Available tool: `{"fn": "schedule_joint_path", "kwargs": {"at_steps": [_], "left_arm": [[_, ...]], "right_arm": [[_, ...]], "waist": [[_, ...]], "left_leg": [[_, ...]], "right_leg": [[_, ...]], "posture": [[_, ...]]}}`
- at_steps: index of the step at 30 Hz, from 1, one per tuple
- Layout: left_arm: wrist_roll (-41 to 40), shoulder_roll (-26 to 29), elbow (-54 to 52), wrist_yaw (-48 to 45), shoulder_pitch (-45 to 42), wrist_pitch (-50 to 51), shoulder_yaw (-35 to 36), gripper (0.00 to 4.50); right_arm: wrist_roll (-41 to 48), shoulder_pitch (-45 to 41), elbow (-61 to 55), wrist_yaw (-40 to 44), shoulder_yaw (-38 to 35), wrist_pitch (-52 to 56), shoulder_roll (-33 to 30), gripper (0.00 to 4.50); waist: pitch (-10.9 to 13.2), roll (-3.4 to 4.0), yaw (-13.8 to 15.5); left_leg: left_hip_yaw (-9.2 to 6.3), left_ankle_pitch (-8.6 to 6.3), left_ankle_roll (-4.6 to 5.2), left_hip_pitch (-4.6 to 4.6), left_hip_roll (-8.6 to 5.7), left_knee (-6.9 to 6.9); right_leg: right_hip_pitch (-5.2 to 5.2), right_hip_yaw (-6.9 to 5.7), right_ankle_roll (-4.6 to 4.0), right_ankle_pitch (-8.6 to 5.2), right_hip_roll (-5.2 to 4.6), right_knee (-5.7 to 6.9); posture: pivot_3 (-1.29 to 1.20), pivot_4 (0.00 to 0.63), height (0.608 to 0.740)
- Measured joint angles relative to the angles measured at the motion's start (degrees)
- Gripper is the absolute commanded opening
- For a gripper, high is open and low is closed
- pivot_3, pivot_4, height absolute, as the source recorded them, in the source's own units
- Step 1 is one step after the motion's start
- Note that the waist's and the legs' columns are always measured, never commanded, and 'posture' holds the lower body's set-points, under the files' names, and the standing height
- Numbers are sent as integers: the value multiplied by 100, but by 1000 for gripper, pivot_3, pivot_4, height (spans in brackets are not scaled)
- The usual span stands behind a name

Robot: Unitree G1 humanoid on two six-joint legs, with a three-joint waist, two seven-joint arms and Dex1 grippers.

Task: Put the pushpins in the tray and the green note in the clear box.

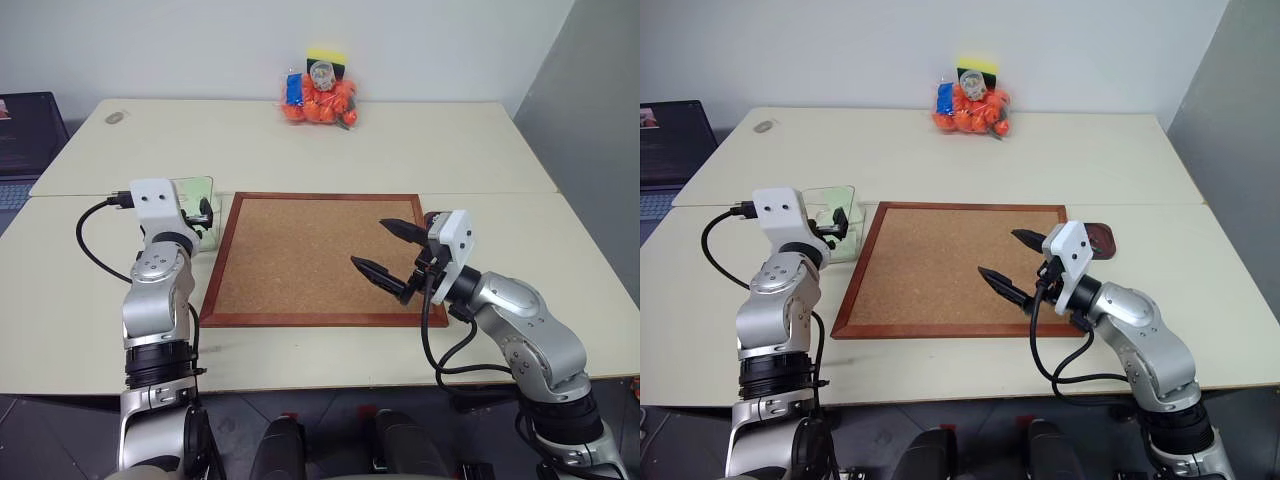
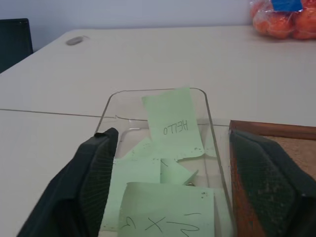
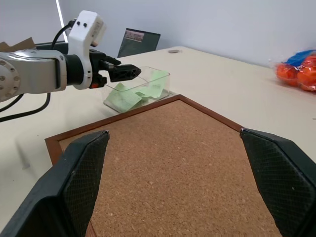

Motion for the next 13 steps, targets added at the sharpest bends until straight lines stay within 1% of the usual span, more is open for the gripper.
{"fn": "schedule_joint_path", "kwargs": {"at_steps": [4, 6, 9, 11, 13], "left_arm": [[-372, -76, -587, -474, 325, 144, -219, 4494], [-490, -96, -943, -629, 557, 167, -318, 4494], [-668, -266, -1693, -670, 1071, 270, -405, 4494], [-730, -378, -2040, -641, 1421, 363, -452, 4494], [-767, -446, -2244, -629, 1661, 414, -470, 4494]], "right_arm": [[-373, 135, 0, -680, -63, 79, 156, 4500], [-715, 194, -3, -1211, -153, 126, 295, 4500], [-1281, 455, -11, -1953, -213, 145, 458, 4500], [-1555, 624, -14, -2263, -204, 164, 544, 4500], [-1683, 740, -26, -2403, -204, 167, 591, 4500]], "waist": [[0, 0, 1], [-1, -1, -4], [-1, -2, -13], [-1, -2, -17], [-1, -1, -15]], "left_leg": [[0, 0, -2, 1, 0, 1], [1, 0, -2, 2, 0, 0], [4, -2, -6, 3, 2, -2], [1, -2, -6, 1, 1, -1], [1, -2, -6, 4, 0, -1]], "right_leg": [[0, 2, 0, 0, -3, 2], [0, 6, 0, 0, -3, 2], [-1, 16, -2, -1, -3, 1], [-1, 20, -2, -1, -6, 0], [0, 20, -2, -1, -5, 3]], "posture": [[0, 150, 740], [0, 150, 740], [0, 150, 740], [0, 150, 740], [0, 150, 740]]}}
